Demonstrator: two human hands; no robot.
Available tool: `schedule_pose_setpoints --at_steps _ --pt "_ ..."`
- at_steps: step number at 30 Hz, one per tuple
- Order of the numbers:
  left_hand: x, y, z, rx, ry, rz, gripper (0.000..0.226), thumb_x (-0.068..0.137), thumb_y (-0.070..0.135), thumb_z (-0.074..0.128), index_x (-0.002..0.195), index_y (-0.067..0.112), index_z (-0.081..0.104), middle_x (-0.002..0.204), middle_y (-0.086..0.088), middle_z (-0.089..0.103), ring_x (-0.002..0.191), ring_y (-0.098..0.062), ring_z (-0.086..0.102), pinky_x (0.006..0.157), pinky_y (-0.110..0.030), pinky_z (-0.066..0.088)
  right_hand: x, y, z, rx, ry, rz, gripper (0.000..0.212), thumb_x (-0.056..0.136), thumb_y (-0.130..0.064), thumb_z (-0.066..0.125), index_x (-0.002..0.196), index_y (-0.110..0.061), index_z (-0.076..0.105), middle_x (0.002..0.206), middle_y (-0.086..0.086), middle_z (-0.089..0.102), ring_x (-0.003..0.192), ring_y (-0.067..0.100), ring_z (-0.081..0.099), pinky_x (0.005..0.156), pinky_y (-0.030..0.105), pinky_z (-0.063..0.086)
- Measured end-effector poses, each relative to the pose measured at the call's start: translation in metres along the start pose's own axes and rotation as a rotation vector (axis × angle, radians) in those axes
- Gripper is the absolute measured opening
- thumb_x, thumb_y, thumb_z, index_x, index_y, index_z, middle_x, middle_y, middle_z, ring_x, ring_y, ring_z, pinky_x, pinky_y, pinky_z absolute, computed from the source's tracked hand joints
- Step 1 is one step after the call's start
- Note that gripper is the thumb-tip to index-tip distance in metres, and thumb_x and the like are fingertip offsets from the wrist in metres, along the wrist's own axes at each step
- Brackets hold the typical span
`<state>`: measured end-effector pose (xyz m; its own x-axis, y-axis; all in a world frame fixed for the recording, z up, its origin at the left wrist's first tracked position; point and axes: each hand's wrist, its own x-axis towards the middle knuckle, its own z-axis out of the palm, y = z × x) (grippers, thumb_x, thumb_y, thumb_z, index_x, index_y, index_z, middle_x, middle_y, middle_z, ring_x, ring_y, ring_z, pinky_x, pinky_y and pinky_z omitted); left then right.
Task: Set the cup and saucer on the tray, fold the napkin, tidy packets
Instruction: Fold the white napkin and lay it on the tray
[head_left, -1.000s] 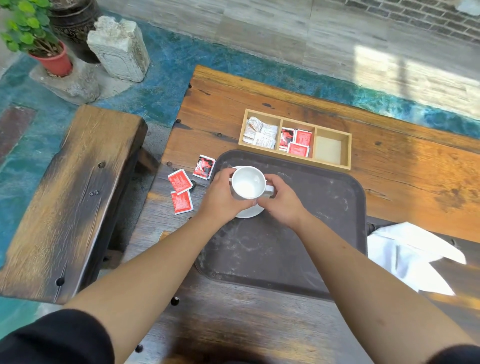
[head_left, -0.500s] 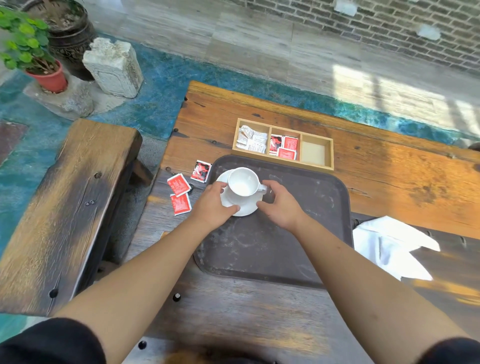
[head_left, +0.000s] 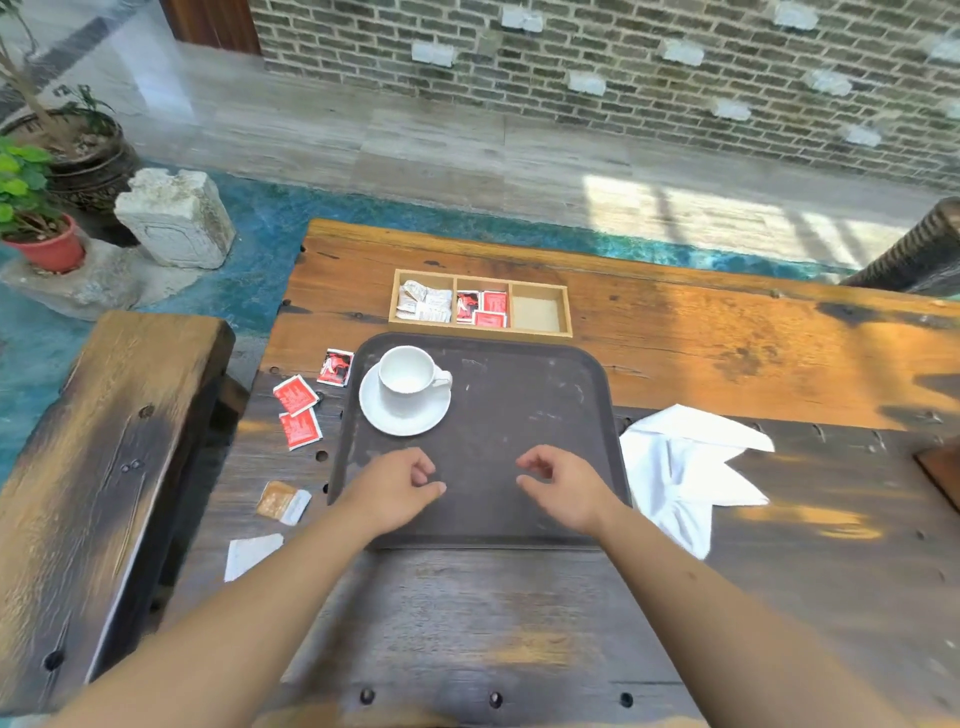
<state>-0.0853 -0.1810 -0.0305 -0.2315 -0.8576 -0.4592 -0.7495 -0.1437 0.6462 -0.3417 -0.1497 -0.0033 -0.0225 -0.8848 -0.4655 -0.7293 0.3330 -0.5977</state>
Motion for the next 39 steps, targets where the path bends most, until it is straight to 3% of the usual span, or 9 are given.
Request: schedule_pose_setpoints --at_steps 2,5,14,20,23,26,30,34,39 --pt "-0.006 0.020 0.022 0.019 -0.031 0.020 0.017 0.082 0.041 0.071 0.091 0.032 0.061 0.087 0.013 0.065 0.081 -0.005 0.062 0.076 -0.025 0.047 -0.016 0.031 -0.008 -0.013 0.002 0.041 0.017 0.086 -0.034 0.063 0.103 -0.031 0.063 0.102 -0.012 0.064 0.099 0.008 0.060 0.085 0.023 0.043" --pt "-0.009 0.052 0.063 0.110 -0.111 0.071 0.018 0.083 0.043 0.069 0.093 0.033 0.059 0.088 0.013 0.065 0.079 -0.004 0.061 0.072 -0.022 0.043 -0.039 0.081 -0.024 -0.073 0.001 0.099 0.025 0.086 -0.034 0.062 0.110 -0.026 0.064 0.105 -0.008 0.063 0.103 0.014 0.061 0.086 0.024 0.044" --pt "0.001 0.156 0.181 0.355 -0.274 0.211 0.027 0.085 0.045 0.063 0.105 0.026 0.062 0.100 0.010 0.067 0.094 -0.014 0.061 0.081 -0.027 0.046 -0.065 0.202 -0.074 -0.336 0.038 0.213 0.040 0.090 -0.028 0.053 0.128 -0.020 0.050 0.128 0.006 0.048 0.120 0.028 0.047 0.092 0.041 0.049" --pt "0.011 0.205 0.228 0.473 -0.319 0.248 0.030 0.088 0.042 0.060 0.111 0.023 0.058 0.106 0.004 0.064 0.101 -0.018 0.059 0.086 -0.032 0.047 -0.066 0.240 -0.076 -0.590 0.022 0.130 0.027 0.095 -0.021 0.045 0.122 -0.017 0.049 0.124 0.006 0.048 0.117 0.026 0.045 0.088 0.040 0.048" --pt "0.014 0.220 0.243 0.512 -0.342 0.236 0.036 0.089 0.042 0.058 0.119 0.023 0.056 0.113 0.004 0.062 0.106 -0.019 0.058 0.089 -0.035 0.048 -0.066 0.251 -0.078 -0.583 0.046 0.084 0.025 0.097 -0.017 0.039 0.118 -0.016 0.052 0.121 0.006 0.052 0.115 0.026 0.046 0.089 0.040 0.047" --pt "0.012 0.230 0.255 0.561 -0.357 0.269 0.047 0.089 0.040 0.059 0.131 0.023 0.049 0.127 0.000 0.056 0.118 -0.022 0.051 0.095 -0.038 0.046 -0.074 0.258 -0.084 -0.389 0.123 0.037 0.022 0.095 -0.024 0.044 0.111 -0.016 0.058 0.112 0.005 0.057 0.109 0.026 0.050 0.085 0.040 0.048" --pt "0.009 0.242 0.268 0.614 -0.307 0.357 0.052 0.088 0.041 0.060 0.136 0.027 0.045 0.125 -0.001 0.048 0.121 -0.023 0.044 0.096 -0.043 0.047 -0.092 0.261 -0.094 -0.164 0.253 -0.049 0.021 0.092 -0.026 0.050 0.107 -0.017 0.061 0.104 0.000 0.061 0.099 0.021 0.050 0.076 0.036 0.046" --pt "0.005 0.252 0.270 0.612 -0.121 0.476 0.029 0.093 0.039 0.049 0.117 0.029 0.061 0.110 0.002 0.049 0.107 -0.021 0.048 0.086 -0.038 0.046 -0.109 0.257 -0.104 -0.118 0.366 -0.159 0.014 0.088 -0.026 0.054 0.095 -0.017 0.062 0.093 -0.003 0.061 0.091 0.019 0.050 0.070 0.031 0.042" --pt "-0.006 0.258 0.248 0.488 0.044 0.653 0.018 0.090 0.026 0.053 0.096 0.022 0.069 0.102 0.004 0.054 0.094 -0.020 0.047 0.082 -0.037 0.046 -0.123 0.246 -0.116 -0.185 0.446 -0.233 0.019 0.081 -0.027 0.065 0.096 -0.015 0.064 0.093 -0.002 0.063 0.091 0.022 0.055 0.078 0.035 0.046"
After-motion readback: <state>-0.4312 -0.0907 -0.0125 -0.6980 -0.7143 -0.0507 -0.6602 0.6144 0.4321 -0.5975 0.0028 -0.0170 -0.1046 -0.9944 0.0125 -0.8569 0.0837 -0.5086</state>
